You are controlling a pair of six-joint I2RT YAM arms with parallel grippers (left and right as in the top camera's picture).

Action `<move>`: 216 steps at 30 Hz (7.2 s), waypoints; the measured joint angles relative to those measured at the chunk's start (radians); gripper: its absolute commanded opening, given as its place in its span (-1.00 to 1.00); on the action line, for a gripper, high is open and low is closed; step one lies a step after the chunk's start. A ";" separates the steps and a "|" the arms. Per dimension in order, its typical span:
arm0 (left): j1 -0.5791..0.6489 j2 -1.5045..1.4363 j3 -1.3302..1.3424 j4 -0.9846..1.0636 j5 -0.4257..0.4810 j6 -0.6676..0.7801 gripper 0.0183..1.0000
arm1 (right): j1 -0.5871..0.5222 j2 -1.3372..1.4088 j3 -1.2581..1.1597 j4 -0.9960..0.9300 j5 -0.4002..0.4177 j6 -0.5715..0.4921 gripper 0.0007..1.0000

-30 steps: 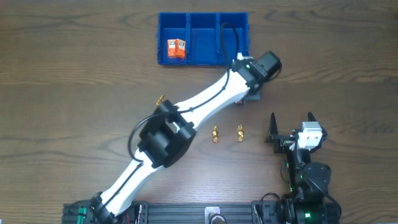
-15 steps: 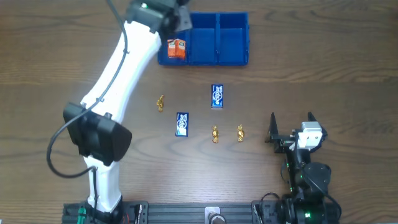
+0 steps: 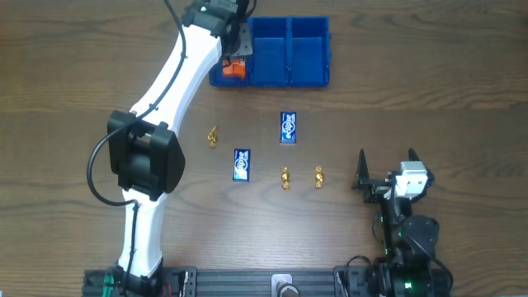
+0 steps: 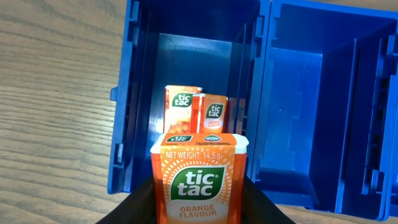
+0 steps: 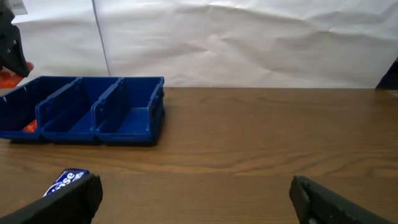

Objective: Sort Candies Into Trays

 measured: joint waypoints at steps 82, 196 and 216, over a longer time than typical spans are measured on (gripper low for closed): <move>0.402 -2.268 -2.159 0.911 0.221 0.215 1.00 | 0.000 -0.002 0.000 0.000 0.005 -0.001 1.00; 0.402 -2.271 -2.157 0.907 0.220 0.216 1.00 | 0.470 2.095 2.092 -0.640 0.316 0.385 -0.43; 0.402 -2.271 -2.157 0.907 0.221 0.215 1.00 | 0.445 2.332 2.081 -0.597 0.313 0.356 0.90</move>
